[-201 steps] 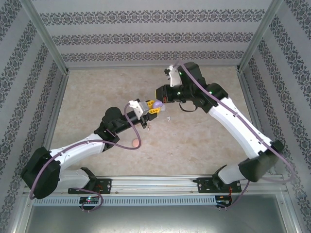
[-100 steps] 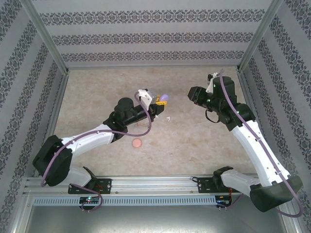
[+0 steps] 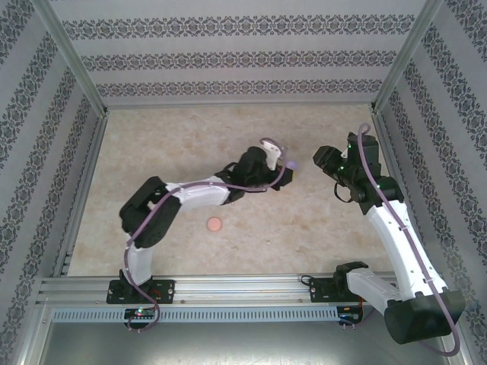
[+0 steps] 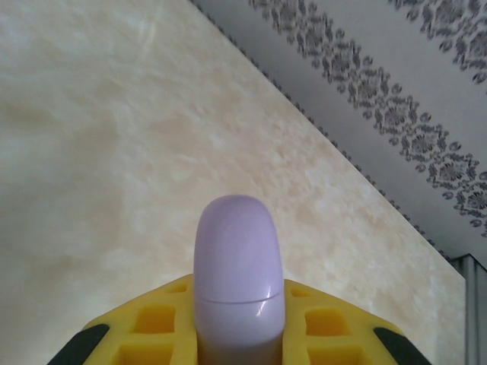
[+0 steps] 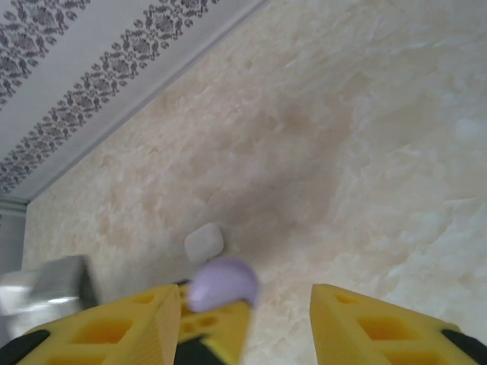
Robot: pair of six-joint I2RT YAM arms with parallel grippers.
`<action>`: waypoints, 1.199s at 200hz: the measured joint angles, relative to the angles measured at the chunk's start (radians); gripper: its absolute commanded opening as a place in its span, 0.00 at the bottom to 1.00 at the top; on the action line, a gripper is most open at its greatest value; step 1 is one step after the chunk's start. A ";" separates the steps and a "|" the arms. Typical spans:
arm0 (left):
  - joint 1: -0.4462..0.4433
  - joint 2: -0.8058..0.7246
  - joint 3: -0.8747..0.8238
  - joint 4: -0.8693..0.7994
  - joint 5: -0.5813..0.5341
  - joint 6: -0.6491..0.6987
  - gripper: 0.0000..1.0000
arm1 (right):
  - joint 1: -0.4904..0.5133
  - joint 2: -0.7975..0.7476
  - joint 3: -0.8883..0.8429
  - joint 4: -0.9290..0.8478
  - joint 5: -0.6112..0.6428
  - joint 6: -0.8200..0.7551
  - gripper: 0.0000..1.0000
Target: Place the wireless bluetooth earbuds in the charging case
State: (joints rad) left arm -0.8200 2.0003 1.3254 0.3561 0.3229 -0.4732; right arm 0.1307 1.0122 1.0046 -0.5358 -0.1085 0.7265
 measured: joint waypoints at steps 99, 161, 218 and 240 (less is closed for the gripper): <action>-0.103 0.376 0.430 -0.254 -0.071 -0.241 0.00 | -0.050 0.005 0.000 0.010 0.000 0.010 0.50; -0.103 0.471 0.606 -0.438 -0.114 -0.272 0.22 | -0.050 0.005 0.000 0.010 -0.001 0.012 0.52; -0.103 0.477 0.649 -0.542 -0.145 -0.272 0.42 | -0.050 0.005 0.000 0.010 -0.001 0.012 0.54; -0.103 0.477 0.657 -0.565 -0.149 -0.264 0.46 | -0.050 0.005 0.000 0.010 -0.001 0.012 0.55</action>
State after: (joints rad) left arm -0.9234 2.4771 1.9823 -0.2092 0.1741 -0.7376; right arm 0.0803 1.0168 1.0046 -0.5262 -0.1097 0.7387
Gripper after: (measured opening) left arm 0.450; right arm 0.545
